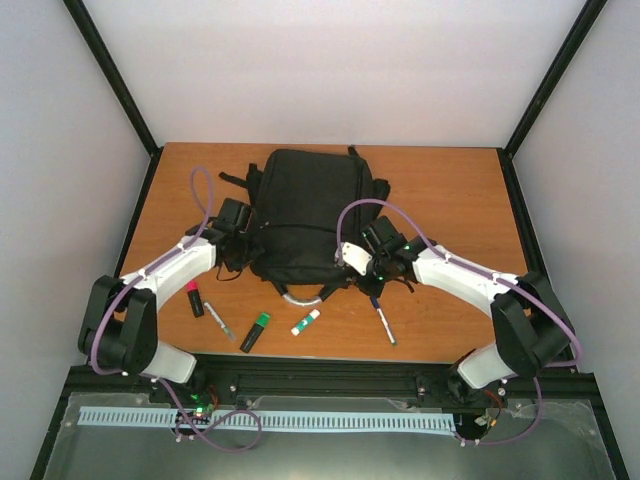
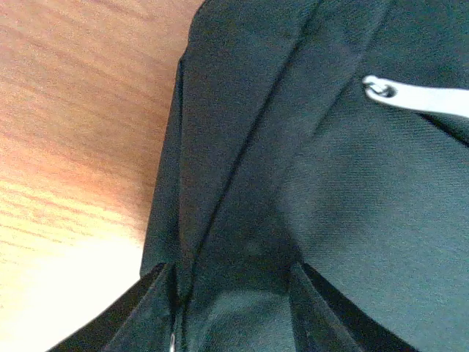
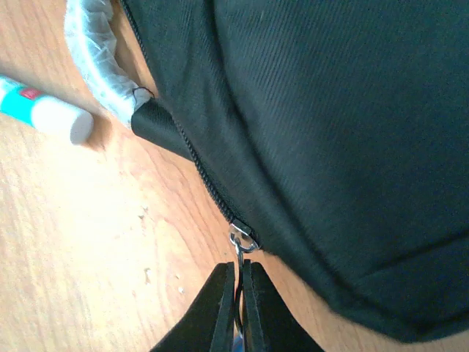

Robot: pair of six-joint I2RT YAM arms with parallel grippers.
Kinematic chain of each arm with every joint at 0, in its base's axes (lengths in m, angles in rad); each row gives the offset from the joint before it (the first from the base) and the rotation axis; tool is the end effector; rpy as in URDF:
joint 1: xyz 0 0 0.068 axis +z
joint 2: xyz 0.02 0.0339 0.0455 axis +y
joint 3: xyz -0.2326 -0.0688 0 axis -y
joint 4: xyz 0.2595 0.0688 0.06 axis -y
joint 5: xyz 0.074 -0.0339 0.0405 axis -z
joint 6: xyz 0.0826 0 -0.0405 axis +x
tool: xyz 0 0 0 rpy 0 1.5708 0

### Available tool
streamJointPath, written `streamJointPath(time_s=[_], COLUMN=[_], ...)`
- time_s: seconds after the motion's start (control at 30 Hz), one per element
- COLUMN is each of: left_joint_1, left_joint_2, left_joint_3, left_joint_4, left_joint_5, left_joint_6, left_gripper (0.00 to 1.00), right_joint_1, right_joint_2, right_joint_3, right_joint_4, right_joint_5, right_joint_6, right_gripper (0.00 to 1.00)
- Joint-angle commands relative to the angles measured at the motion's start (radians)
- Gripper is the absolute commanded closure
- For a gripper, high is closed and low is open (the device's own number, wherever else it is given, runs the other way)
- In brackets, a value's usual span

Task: Pack the student bag
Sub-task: Zip the student bag at the center of the board.

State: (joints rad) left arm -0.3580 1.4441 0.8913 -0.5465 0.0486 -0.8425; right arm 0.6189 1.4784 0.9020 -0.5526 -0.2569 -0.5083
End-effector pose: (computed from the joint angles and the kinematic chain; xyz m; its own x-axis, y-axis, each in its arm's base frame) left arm 0.2927 -0.1138 0.1196 -0.8320 -0.4846 -0.2700 -0.3760 0.8505 -0.3678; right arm 0.2441 0.1996 0.1149 -0.3271 -0.8109 -0.4853 -0.9258 0.3779 -0.0074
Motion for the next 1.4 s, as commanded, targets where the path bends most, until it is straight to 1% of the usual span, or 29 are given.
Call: streamJointPath(time_s=[0.0,0.03,0.07,0.17,0.23,0.3,0.4,0.53,0.7,0.93,1.03,1.17,1.23,1.27,1.37], left_joint_1=[0.014,0.014,0.014,0.013,0.012,-0.006,-0.064,-0.147,-0.219,-0.298,-0.306,-0.309,-0.315,-0.320,-0.326], left_joint_2=[-0.056,-0.084,-0.117,-0.248,-0.323,-0.374,-0.396,-0.343,-0.202,-0.035,0.028,0.092,0.119,0.125,0.113], left_joint_3=[0.061,0.057,0.053,0.020,-0.032,-0.087,-0.120,-0.098,-0.052,0.029,0.054,0.071,0.082,0.085,0.078], left_joint_4=[-0.005,-0.024,-0.051,-0.109,-0.105,-0.055,0.002,0.051,0.147,0.202,0.218,0.246,0.250,0.250,0.247], left_joint_5=[-0.007,-0.011,-0.018,-0.016,0.058,0.157,0.211,0.203,0.230,0.224,0.221,0.232,0.240,0.239,0.215], left_joint_6=[0.011,0.008,0.003,-0.021,-0.056,-0.106,-0.170,-0.203,-0.226,-0.225,-0.225,-0.227,-0.220,-0.216,-0.214], left_gripper=[0.44,0.38,0.34,0.27,0.26,0.28,0.29,0.29,0.29,0.35,0.39,0.49,0.57,0.64,0.87], right_joint_1=[0.035,0.036,0.037,0.040,0.045,0.049,0.054,0.060,0.064,0.064,0.064,0.064,0.064,0.064,0.064], right_joint_2=[0.033,0.042,0.049,0.060,0.064,0.070,0.079,0.088,0.104,0.099,0.099,0.099,0.100,0.100,0.103], right_joint_3=[0.064,0.072,0.075,0.078,0.079,0.082,0.091,0.095,0.096,0.092,0.090,0.089,0.090,0.091,0.091], right_joint_4=[-0.004,0.007,0.016,0.038,0.046,0.050,0.053,0.060,0.070,0.079,0.079,0.081,0.080,0.080,0.077], right_joint_5=[-0.063,-0.069,-0.076,-0.099,-0.107,-0.116,-0.123,-0.124,-0.124,-0.126,-0.130,-0.133,-0.133,-0.132,-0.118], right_joint_6=[0.068,0.074,0.081,0.099,0.108,0.109,0.114,0.122,0.125,0.126,0.126,0.126,0.126,0.126,0.124], right_gripper=[0.97,0.97,0.97,0.97,0.97,0.97,0.97,0.97,0.97,0.97,0.97,0.97,0.97,0.97,0.97])
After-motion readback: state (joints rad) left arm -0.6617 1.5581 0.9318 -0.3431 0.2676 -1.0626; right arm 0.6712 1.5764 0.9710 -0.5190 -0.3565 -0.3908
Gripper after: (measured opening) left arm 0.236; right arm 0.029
